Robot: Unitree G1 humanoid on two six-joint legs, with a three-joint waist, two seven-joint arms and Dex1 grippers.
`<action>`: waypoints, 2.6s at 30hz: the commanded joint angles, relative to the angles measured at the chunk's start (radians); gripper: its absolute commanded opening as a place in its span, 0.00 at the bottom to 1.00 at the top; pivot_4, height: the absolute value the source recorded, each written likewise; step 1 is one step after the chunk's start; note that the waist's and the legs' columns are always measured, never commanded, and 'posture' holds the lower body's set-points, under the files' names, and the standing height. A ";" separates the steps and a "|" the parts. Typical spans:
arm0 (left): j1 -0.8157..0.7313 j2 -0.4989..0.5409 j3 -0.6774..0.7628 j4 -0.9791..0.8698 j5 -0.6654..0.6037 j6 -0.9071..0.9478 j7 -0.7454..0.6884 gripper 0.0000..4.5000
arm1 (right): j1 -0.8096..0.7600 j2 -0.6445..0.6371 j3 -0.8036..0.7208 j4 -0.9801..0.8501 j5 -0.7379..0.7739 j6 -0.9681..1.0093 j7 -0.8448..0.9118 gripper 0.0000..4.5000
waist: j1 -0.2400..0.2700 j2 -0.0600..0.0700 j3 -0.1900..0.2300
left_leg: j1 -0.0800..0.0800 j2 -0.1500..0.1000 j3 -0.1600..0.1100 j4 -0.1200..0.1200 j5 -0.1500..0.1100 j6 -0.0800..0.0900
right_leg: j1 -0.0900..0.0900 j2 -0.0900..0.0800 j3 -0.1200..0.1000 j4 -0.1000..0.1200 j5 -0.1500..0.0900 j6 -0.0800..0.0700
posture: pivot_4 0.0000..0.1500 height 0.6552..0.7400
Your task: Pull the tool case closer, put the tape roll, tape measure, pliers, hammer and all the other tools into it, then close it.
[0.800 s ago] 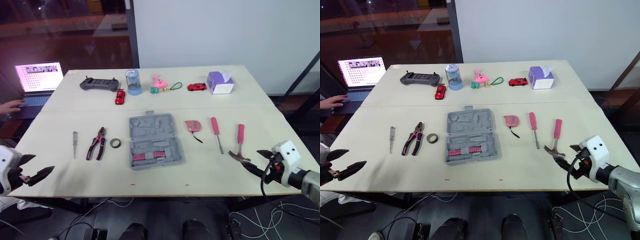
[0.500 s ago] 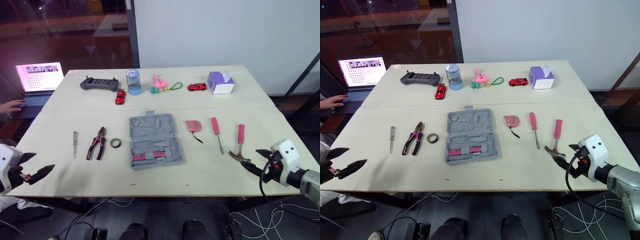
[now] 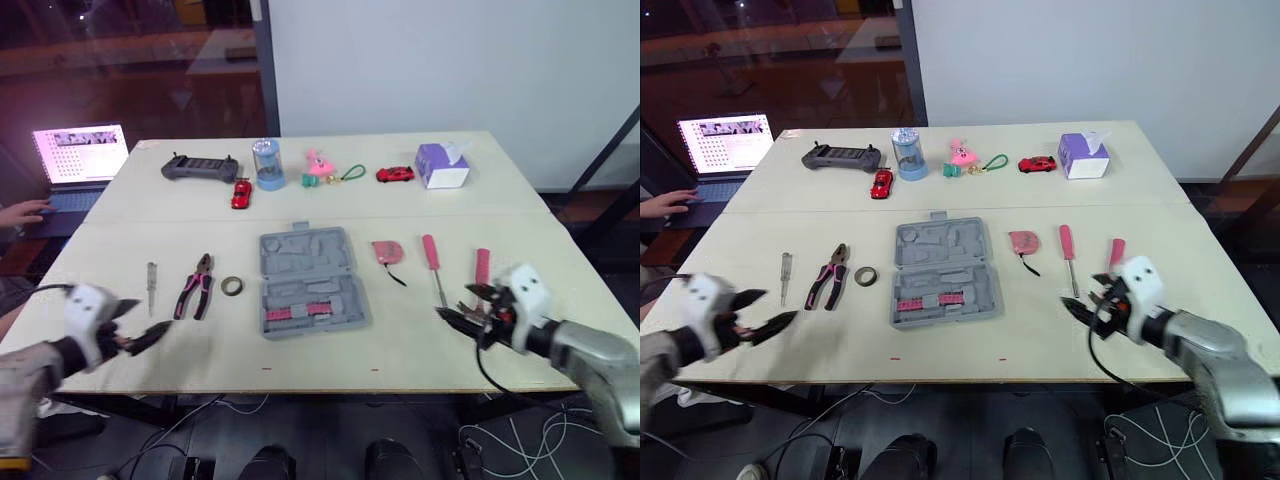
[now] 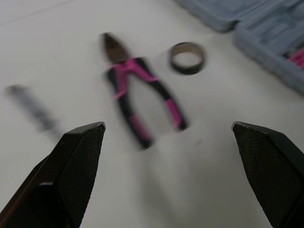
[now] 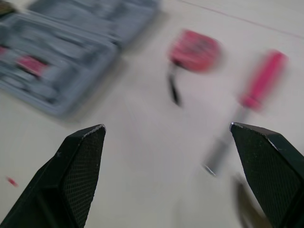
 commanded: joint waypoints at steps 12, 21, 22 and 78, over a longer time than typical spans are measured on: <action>-0.486 -0.155 -0.325 0.421 0.256 -0.112 0.112 0.01 | -0.543 0.188 0.452 0.598 -0.354 -0.142 -0.015 0.01 | -0.008 -0.001 0.000 | -0.004 -0.001 0.000 0.000 0.003 -0.005 | -0.005 0.000 0.001 0.000 0.001 0.000 | 1.00 1.00; -0.626 -0.229 -0.419 0.640 0.349 -0.172 0.112 0.01 | -0.759 0.296 0.529 1.015 -0.504 -0.329 -0.006 0.01 | -0.034 -0.001 -0.001 | -0.005 -0.001 0.001 0.001 0.004 -0.006 | -0.007 0.000 0.002 0.001 0.002 0.000 | 1.00 1.00; -0.633 -0.233 -0.427 0.656 0.358 -0.178 0.113 0.01 | -0.765 0.302 0.536 1.031 -0.514 -0.342 0.003 0.01 | -0.036 -0.001 -0.001 | -0.005 -0.001 0.001 0.001 0.004 -0.006 | -0.007 0.000 0.002 0.001 0.002 0.000 | 1.00 1.00; -0.071 -0.142 -0.422 -0.098 0.252 0.091 -0.033 0.01 | -0.297 0.191 0.631 0.077 -0.576 0.195 0.255 0.01 | -0.024 -0.002 -0.012 | 0.000 -0.001 0.008 0.000 0.001 -0.002 | -0.008 0.001 0.014 0.002 0.002 0.001 | 1.00 1.00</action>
